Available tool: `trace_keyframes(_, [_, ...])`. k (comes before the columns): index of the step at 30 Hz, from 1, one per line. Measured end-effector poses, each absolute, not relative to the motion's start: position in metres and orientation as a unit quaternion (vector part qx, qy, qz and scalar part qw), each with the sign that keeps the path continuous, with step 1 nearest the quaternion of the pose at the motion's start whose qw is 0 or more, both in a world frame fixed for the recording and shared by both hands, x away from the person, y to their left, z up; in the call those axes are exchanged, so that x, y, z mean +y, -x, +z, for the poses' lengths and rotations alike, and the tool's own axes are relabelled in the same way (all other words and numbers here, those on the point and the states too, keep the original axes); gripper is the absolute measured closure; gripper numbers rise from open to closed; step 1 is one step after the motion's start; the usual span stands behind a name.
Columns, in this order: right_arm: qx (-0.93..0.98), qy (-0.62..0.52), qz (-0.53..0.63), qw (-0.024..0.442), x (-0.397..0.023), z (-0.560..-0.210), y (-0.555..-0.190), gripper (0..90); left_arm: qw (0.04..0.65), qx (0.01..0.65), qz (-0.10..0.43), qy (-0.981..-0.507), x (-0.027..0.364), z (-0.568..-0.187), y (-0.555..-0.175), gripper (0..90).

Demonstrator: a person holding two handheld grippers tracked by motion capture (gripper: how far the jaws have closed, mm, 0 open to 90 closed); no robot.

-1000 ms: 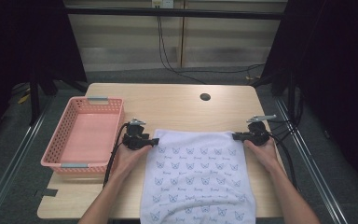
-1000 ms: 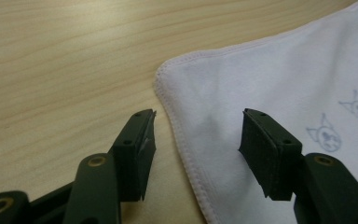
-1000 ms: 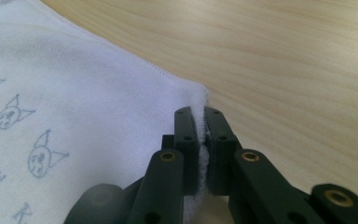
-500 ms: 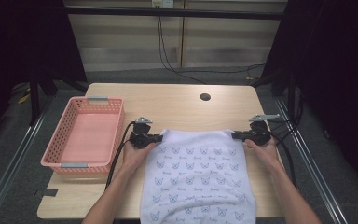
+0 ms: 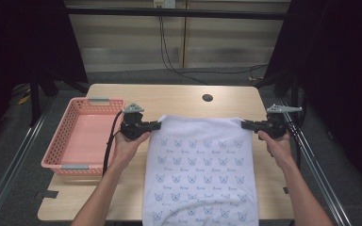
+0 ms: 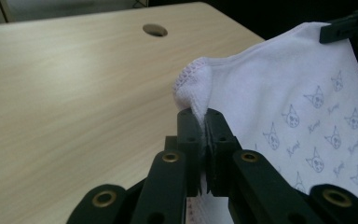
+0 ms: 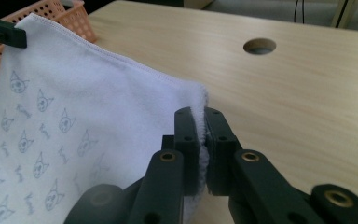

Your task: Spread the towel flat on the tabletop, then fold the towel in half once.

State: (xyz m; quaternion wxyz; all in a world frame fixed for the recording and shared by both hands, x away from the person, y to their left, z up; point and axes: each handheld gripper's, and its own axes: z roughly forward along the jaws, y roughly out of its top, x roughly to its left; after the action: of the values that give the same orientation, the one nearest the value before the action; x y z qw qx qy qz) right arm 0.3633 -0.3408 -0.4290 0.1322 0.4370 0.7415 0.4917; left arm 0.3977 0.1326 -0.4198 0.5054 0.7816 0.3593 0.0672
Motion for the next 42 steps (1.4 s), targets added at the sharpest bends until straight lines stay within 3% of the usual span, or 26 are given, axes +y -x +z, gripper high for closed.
trace_keyframes(32, [0.713,-0.433,0.525,0.168,-0.320,-0.348,-0.426,86.2,0.547,0.370,0.111,-0.743,0.159,-0.361,-0.438,86.7])
trace_keyframes(42, [0.717,-0.405,0.548,0.147,-0.321,-0.342,-0.397,86.3,0.564,0.342,0.099,-0.745,0.158,-0.358,-0.405,86.7])
